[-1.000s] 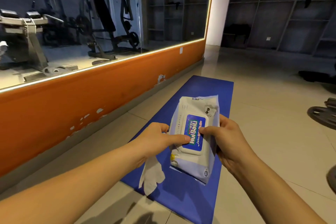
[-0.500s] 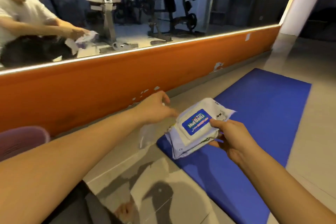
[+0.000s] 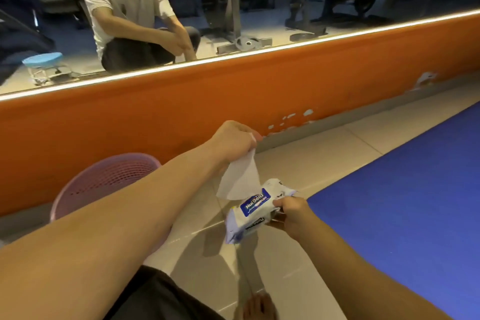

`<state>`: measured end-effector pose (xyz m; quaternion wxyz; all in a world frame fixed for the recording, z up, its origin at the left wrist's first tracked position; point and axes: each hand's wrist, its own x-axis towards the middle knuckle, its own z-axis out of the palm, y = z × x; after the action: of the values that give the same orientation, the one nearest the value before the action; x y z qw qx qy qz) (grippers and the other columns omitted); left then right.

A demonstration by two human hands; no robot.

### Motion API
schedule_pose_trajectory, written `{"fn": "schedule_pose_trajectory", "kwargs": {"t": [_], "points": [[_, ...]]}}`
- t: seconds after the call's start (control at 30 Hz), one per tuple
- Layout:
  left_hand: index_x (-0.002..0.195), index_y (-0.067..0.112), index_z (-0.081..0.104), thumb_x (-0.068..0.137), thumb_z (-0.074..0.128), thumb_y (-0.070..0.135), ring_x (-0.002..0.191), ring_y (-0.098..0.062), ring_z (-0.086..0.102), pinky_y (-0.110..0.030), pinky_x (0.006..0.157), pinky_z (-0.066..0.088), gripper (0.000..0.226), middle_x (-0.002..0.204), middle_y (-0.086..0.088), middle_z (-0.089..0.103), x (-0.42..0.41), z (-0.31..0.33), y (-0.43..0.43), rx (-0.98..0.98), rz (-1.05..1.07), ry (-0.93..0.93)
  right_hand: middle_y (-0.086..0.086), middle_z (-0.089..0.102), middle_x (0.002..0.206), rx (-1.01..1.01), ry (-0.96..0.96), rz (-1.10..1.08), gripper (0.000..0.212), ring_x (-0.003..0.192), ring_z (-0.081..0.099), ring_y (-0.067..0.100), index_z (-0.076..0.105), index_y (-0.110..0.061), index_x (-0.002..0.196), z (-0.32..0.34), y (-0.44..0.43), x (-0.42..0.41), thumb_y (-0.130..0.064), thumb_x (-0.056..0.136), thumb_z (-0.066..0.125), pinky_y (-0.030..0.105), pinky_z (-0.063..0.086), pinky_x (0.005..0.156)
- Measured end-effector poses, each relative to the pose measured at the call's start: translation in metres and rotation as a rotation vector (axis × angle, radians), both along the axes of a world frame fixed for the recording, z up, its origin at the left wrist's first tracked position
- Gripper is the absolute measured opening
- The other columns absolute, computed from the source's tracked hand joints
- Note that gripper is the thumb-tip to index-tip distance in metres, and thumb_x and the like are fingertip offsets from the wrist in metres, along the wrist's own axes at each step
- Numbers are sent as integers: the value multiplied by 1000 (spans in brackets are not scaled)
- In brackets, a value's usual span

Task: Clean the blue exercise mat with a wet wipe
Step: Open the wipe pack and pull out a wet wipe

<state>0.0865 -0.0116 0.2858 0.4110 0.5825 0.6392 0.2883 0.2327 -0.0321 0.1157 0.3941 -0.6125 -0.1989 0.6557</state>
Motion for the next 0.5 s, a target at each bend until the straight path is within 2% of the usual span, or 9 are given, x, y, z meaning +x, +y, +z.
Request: {"fn": "schedule_pose_trajectory", "kwargs": {"t": [0.03,0.1,0.2,0.27,0.33,0.4,0.43,0.5], "points": [[105,11,77,94,57,-2,87,-15,59,-21,65,46,26,99,1,67,-4,-4,4,19,14,-14,16,64,91,3,28,12,26,77,62,33,56,-1,122,-5,6,-9,4,98,49,44,52,62],[100,13,75,92,63,1,89,-15,61,-23,64,48,19,97,3,66,-10,-9,11,46,37,-47,16,63,95,-7,58,78,29,83,61,32,56,-2,129,-15,13,-22,-8,101,52,45,53,71],[102,16,74,93,64,4,97,-15,59,-24,66,46,18,106,3,64,-10,-14,21,55,27,-71,13,58,114,-107,-93,240,36,103,58,33,55,-10,122,-23,14,-22,-40,102,56,53,47,94],[100,15,75,94,61,1,98,-17,60,-25,69,49,21,110,1,65,-1,-17,26,34,14,-88,14,59,108,-89,-44,214,38,101,61,34,56,-11,108,-20,17,-13,-48,101,54,53,49,95],[102,11,76,94,58,-4,97,-18,61,-25,72,52,25,111,-2,65,15,-18,30,17,-26,-135,19,63,105,-13,127,163,51,100,64,39,62,-9,112,-6,20,-3,-57,100,51,53,54,92],[108,8,76,93,57,-5,87,-12,60,-22,67,52,27,103,-2,65,36,-17,32,21,-84,-183,21,70,114,61,226,134,55,104,66,43,66,-10,121,20,18,12,-58,100,50,58,53,98],[109,8,75,93,56,-5,85,-12,60,-23,69,51,28,104,-3,64,48,-15,34,31,-108,-207,24,69,120,86,242,108,52,106,67,45,65,-10,124,37,16,23,-54,101,50,60,52,98],[107,9,75,91,55,-7,96,-18,62,-27,80,51,30,115,-8,64,75,-12,38,64,-159,-261,29,65,127,133,225,60,46,110,66,48,60,-6,129,73,7,51,-43,103,49,59,54,95]]}}
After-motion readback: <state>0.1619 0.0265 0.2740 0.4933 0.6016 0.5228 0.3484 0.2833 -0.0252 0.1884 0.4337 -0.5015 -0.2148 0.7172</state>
